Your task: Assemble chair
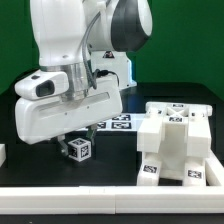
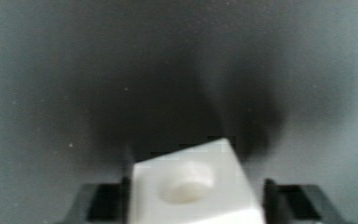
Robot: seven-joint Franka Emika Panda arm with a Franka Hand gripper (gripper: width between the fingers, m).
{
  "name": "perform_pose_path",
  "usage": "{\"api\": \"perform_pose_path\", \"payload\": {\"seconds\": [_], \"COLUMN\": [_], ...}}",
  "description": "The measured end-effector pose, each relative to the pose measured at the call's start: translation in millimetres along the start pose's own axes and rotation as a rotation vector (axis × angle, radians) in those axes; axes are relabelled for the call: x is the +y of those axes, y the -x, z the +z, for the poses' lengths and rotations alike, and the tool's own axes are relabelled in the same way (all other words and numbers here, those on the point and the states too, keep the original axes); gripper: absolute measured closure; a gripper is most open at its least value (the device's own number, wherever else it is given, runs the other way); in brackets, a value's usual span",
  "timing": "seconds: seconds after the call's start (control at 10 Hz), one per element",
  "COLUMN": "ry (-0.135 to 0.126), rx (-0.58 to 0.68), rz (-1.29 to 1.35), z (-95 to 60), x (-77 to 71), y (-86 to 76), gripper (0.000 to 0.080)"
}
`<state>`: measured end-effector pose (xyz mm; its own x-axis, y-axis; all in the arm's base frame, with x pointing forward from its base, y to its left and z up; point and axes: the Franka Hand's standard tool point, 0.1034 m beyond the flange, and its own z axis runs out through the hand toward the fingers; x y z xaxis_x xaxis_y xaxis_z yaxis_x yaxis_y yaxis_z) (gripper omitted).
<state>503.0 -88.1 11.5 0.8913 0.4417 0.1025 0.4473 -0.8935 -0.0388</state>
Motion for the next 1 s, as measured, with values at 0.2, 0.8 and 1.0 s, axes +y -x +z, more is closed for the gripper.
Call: {"api": "perform_pose_path", "payload": {"seconds": [0.2, 0.8, 1.0], "ry": [0.012, 0.013, 0.006], "rx": [0.022, 0.038, 0.029], "rz": [0.378, 0.892, 0.894], "z": [-7.3, -0.4, 0.5], "x": [-4.3, -16.1, -17.2], "y": [13.3, 21.3, 21.7], "gripper": [0.0521, 0.0520, 0.0469]}}
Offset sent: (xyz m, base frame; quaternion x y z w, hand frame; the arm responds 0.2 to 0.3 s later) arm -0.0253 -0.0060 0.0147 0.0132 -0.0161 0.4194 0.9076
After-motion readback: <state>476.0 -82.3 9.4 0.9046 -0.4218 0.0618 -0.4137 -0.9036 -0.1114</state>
